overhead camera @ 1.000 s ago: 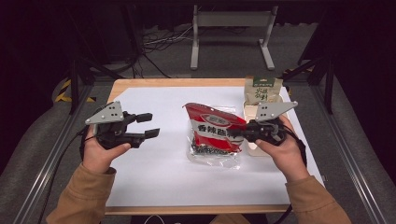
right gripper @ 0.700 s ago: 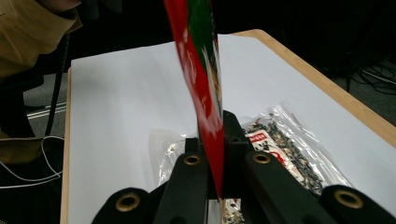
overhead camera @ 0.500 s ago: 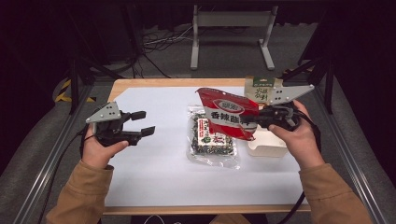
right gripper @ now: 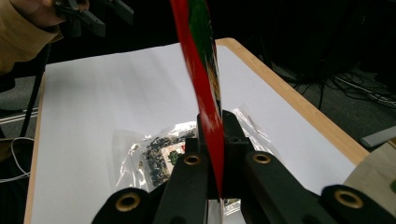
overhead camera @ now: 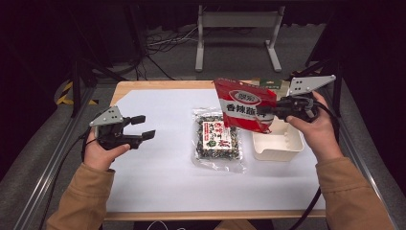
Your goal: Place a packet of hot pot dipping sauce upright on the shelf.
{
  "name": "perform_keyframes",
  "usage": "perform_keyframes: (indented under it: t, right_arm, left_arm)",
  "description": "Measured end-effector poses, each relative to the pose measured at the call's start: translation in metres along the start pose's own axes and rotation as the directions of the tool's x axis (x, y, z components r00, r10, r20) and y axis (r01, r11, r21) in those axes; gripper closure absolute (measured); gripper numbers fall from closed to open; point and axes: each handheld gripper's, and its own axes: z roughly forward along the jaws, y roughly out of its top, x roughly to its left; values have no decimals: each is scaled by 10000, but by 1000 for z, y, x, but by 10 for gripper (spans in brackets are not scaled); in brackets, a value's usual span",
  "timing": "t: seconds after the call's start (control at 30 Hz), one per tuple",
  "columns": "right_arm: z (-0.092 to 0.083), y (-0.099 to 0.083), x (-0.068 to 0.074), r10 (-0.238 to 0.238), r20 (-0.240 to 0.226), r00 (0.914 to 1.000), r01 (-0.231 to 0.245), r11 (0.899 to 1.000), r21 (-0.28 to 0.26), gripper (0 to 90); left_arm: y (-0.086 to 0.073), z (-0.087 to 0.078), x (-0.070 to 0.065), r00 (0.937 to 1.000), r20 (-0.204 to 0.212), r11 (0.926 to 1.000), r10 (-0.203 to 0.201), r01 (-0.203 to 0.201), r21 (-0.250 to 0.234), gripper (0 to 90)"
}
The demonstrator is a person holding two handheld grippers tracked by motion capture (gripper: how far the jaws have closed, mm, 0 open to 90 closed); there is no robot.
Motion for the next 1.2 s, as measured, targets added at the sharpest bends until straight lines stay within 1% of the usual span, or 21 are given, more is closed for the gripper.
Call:
perform_keyframes:
  t: [0.03, 0.07, 0.27, 0.33, 0.37, 0.43, 0.47, 0.5, 0.6, 0.67, 0.7, 0.73, 0.93, 1.07, 1.1, 1.2]
  right_arm:
    - [-1, -1, -3, 25, 44, 10000, -24, 10000, -23, 891]
    - [-2, -1, -6, 33, 51, 10000, -33, 10000, -33, 891]
    - [-7, -6, -21, 94, 173, 9998, -92, 9999, -83, 891]
    - [-9, -8, -26, 113, 195, 9997, -110, 9998, -141, 891]
    - [-9, -8, -26, 113, 195, 9997, -110, 9998, -141, 891]
    - [-13, -10, -31, 160, 274, 9995, -155, 9997, -170, 891]
    - [-15, -12, -35, 167, 350, 9992, -160, 9997, -196, 891]
    - [-15, -12, -35, 167, 350, 9992, -160, 9997, -196, 891]
    - [-19, -15, -40, 170, 598, 9981, -166, 9998, -75, 891]
    - [-20, -17, -42, 161, 670, 9976, -160, 9999, -19, 891]
    - [-20, -18, -44, 158, 727, 9972, -158, 9999, 4, 891]
    - [-21, -19, -46, 164, 750, 9971, -166, 9999, 24, 891]
    - [-27, -25, -57, 171, 950, 9953, -162, 9998, -102, 891]
    - [-29, -28, -62, 115, 1049, 9944, -111, 9999, -40, 891]
    - [-29, -30, -64, 119, 1065, 9942, -114, 9999, -50, 890]
    - [-28, -34, -69, 178, 1088, 9939, -174, 9998, -44, 891]
  left_arm:
    - [-2, 0, 0, 10000, -34, 10000, -72, 72, 47, 319]
    - [-3, -1, 1, 10000, -61, 10000, -36, 36, 60, 319]
    - [-11, -5, 3, 9991, -376, 9997, -197, 202, 123, 307]
    - [-16, -6, 4, 9991, -385, 9997, -193, 198, 112, 304]
    - [-16, -6, 4, 9991, -385, 9997, -193, 198, 112, 303]
    - [-19, -6, 5, 9986, -479, 9997, -228, 234, 111, 303]
    - [-21, -7, 6, 9986, -454, 9995, -286, 292, 133, 303]
    - [-21, -7, 6, 9986, -454, 9995, -286, 292, 133, 303]
    - [-24, -7, 8, 9980, -557, 9993, -290, 302, 223, 304]
    - [-26, -8, 9, 9975, -647, 9992, -298, 314, 245, 302]
    - [-27, -9, 9, 9970, -682, 9989, -376, 394, 241, 302]
    - [-28, -9, 9, 9969, -689, 9989, -374, 391, 243, 302]
    - [-34, -12, 10, 9953, -814, 9981, -534, 556, 250, 304]
    - [-36, -14, 12, 9947, -803, 9975, -638, 661, 264, 305]
    - [-37, -15, 12, 9943, -782, 9970, -727, 745, 201, 305]
    - [-38, -16, 13, 9934, -837, 9967, -781, 798, 174, 305]
